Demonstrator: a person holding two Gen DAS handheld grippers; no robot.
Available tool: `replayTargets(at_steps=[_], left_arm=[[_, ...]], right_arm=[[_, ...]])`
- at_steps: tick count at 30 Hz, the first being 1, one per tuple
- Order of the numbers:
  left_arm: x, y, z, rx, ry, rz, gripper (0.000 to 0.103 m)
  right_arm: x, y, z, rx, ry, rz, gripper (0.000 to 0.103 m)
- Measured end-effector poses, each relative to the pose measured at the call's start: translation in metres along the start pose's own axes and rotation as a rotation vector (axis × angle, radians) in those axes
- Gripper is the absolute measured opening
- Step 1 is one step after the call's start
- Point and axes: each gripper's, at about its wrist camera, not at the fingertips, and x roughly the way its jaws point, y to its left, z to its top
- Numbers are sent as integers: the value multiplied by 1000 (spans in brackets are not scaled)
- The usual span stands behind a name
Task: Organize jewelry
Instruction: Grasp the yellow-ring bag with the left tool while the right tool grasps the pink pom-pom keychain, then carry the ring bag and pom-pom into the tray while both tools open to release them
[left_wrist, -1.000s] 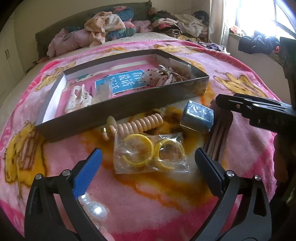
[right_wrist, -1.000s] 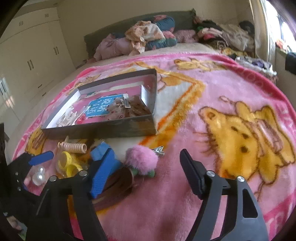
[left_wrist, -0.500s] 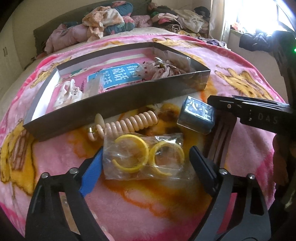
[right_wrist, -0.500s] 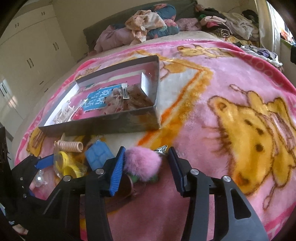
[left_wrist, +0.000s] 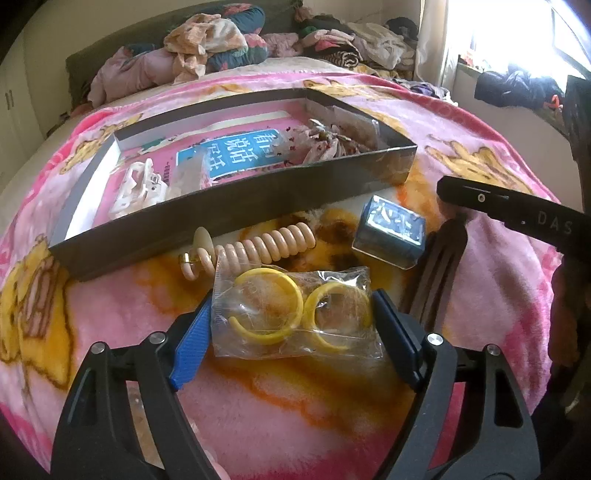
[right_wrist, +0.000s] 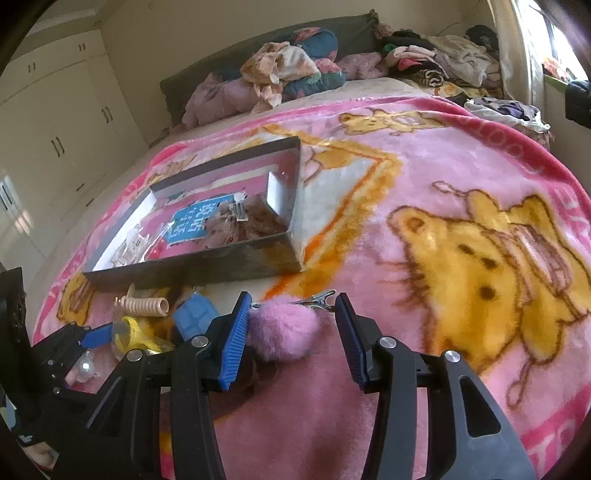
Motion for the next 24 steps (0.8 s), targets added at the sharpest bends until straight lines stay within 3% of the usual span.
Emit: replayTargets(at_steps=[13, 24], left_arm=[[-27, 5, 12, -20, -74, -24, 72], [-36, 33, 21, -91, -108, -18, 72]], right_arm=[[-25, 5, 3, -27, -80, -9, 45], [-23, 33, 12, -72, -68, 41, 45]])
